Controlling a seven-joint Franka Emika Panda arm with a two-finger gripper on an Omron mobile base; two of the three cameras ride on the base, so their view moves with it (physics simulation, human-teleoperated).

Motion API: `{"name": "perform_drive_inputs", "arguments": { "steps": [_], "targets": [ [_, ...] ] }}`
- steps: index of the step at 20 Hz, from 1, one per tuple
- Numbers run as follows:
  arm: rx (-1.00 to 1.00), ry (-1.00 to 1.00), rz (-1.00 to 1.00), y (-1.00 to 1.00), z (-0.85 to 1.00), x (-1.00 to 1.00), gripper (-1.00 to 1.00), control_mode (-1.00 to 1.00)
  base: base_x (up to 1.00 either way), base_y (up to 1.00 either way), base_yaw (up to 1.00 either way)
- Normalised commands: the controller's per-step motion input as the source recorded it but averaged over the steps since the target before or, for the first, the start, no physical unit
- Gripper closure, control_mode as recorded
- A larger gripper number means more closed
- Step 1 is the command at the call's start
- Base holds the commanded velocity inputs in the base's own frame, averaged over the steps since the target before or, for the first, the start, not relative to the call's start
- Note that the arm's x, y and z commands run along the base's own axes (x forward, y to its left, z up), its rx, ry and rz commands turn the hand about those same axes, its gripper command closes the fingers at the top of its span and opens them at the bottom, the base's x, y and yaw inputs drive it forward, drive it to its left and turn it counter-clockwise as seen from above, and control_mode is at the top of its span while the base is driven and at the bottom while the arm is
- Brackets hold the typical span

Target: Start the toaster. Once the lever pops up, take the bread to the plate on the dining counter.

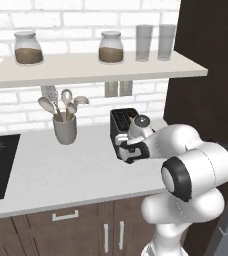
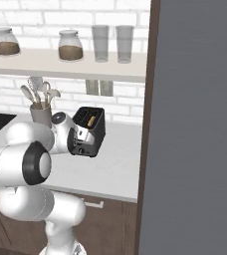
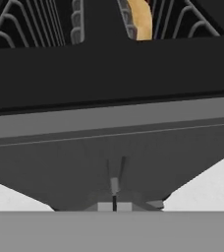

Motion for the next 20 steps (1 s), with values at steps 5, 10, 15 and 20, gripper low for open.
{"name": "perform_drive_inputs", "arguments": {
  "steps": [5, 10, 15, 20],
  "targets": [
    [0.00, -0.01, -0.06, 0.00, -0.89, -0.67, 1.00, -1.00, 0.00, 0.00, 0.00],
    [0.08, -0.15, -0.12, -0.11, 0.41, -0.99, 1.00, -1.00, 0.00, 0.00, 0.00],
    [0.12, -0.12, -0.13, -0.18, 1.00, -0.66, 1.00, -1.00, 0.00, 0.00, 0.00],
    [0.10, -0.03, -0.06, -0.12, 1.00, -0.13, 1.00, -1.00, 0.00, 0.00, 0.00]
  ]
}}
